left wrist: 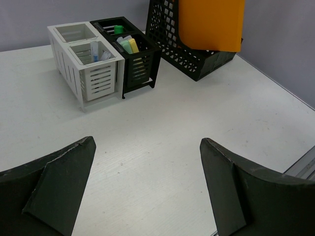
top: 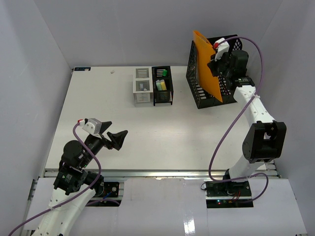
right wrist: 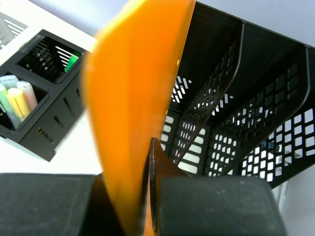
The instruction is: Organize the desk
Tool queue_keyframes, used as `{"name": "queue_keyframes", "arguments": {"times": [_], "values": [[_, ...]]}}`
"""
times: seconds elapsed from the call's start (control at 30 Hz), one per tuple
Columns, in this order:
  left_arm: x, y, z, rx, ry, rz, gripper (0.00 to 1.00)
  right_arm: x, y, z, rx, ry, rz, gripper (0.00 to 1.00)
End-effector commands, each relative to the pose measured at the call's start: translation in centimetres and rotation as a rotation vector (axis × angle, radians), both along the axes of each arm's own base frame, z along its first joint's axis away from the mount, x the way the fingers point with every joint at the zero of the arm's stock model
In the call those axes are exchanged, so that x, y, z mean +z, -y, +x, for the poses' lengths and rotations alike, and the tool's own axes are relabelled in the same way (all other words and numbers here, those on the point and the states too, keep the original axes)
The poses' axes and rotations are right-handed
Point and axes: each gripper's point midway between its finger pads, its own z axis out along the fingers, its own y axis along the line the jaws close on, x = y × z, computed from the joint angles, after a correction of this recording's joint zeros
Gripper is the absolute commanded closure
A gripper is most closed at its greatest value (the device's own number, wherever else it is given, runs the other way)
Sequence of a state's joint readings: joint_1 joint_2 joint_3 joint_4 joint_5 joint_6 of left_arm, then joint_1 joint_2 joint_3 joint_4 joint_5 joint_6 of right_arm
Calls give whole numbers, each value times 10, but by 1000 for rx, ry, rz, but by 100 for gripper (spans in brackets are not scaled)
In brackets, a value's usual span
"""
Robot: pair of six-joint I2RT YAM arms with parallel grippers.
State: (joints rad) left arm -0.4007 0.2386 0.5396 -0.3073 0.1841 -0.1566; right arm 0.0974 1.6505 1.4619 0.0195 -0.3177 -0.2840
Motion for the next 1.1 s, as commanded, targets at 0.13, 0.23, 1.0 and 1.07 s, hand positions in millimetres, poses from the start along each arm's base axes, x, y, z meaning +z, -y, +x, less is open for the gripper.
{"name": "queue_keyframes", "arguments": {"times": [0.13,0.23,1.0,1.07], "values": [[2,0,-2,-6,11,2,2,82,-4,-28,31,326,124,92],[2,0,-2,-6,11,1,2,93,-2,-31,21,393,147,92],[-2,1,1,-7,-8,9,2,40,10,-29,111,464,295,92],[-2,1,1,-6,-9,8,2,37,18,-33,115,506,290,92]]}}
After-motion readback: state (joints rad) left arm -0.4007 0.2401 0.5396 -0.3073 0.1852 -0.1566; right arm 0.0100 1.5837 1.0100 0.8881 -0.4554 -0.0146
